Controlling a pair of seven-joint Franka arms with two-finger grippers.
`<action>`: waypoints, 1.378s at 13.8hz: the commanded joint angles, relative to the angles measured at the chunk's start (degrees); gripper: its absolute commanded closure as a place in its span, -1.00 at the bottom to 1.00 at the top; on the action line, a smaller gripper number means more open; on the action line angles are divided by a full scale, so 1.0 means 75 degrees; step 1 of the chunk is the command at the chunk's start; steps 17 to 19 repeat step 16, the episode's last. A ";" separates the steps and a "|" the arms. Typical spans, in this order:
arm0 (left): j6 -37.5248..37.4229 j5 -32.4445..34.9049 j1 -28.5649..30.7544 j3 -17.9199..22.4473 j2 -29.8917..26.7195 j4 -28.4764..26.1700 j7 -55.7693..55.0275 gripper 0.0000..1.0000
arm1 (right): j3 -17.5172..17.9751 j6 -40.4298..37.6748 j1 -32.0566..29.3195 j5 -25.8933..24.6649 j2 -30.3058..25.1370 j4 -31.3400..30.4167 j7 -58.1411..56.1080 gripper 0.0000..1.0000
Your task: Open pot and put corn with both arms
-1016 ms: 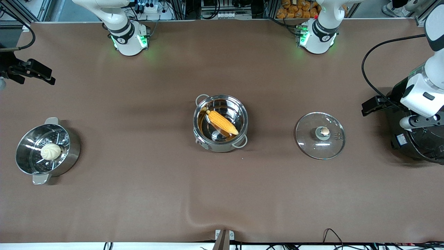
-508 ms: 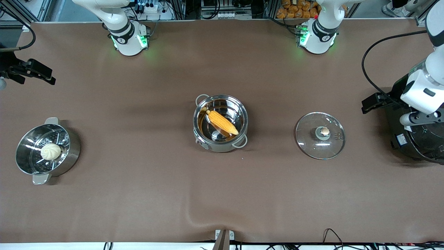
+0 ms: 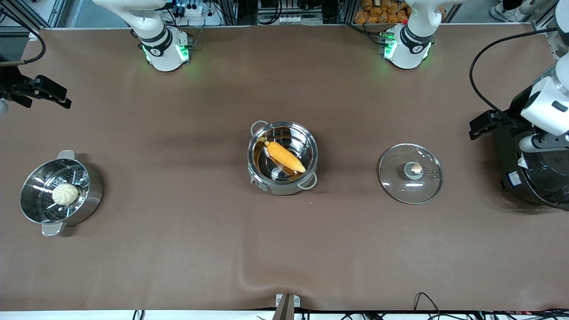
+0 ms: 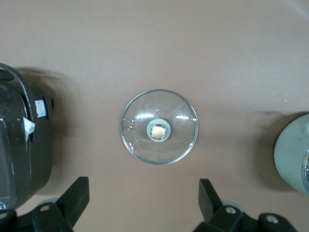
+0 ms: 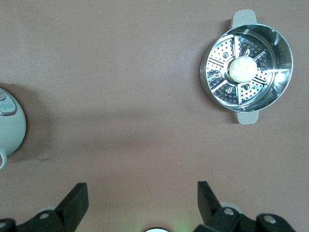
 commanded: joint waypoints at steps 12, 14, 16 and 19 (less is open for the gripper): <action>0.0112 0.0080 0.0134 -0.0030 -0.0567 -0.0363 0.0395 -1.00 | 0.0063 -0.0072 -0.0071 0.0054 -0.0055 0.0038 0.0067 -1.00; -0.0063 0.0091 0.0135 -0.0031 -0.0555 -0.0351 0.0406 -1.00 | 0.0063 -0.0072 -0.0071 0.0054 -0.0055 0.0038 0.0067 -1.00; -0.0239 0.0103 0.0088 -0.0042 -0.0532 -0.0340 0.0406 -1.00 | 0.0063 -0.0072 -0.0071 0.0054 -0.0055 0.0038 0.0067 -1.00; -0.0239 0.0103 0.0088 -0.0042 -0.0532 -0.0340 0.0406 -1.00 | 0.0063 -0.0072 -0.0071 0.0054 -0.0055 0.0038 0.0067 -1.00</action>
